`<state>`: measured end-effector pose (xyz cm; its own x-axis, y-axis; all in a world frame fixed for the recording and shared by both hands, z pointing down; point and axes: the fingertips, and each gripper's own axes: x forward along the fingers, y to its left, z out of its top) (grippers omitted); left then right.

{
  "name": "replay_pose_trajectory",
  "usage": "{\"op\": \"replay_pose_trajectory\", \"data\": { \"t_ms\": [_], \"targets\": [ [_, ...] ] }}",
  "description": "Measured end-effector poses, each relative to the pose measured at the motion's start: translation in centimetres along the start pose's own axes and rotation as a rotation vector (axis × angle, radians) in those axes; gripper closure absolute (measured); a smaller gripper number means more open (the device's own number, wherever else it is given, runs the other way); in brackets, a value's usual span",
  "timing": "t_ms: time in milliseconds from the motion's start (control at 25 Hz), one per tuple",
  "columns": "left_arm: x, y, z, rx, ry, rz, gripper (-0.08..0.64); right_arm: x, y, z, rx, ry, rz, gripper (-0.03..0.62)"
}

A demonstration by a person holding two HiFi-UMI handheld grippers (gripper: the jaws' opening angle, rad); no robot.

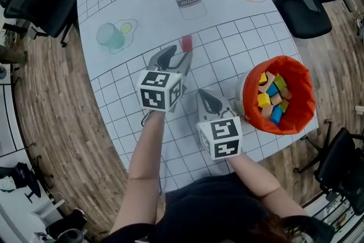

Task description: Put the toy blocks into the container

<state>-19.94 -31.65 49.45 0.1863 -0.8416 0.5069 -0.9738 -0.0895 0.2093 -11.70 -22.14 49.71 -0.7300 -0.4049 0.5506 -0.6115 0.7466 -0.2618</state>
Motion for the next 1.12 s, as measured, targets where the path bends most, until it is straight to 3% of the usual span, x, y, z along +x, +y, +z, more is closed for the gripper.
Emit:
{"op": "replay_pose_trajectory", "data": {
  "t_ms": [640, 1120],
  "targets": [
    [5.4, 1.6, -1.5, 0.064, 0.147, 0.063, 0.376, 1.4, -2.2, -0.7, 0.043, 0.026, -0.027, 0.578],
    [5.4, 1.8, -1.7, 0.025, 0.174, 0.007, 0.410, 0.8, -2.6, -0.8, 0.066, 0.024, -0.034, 0.578]
  ]
}}
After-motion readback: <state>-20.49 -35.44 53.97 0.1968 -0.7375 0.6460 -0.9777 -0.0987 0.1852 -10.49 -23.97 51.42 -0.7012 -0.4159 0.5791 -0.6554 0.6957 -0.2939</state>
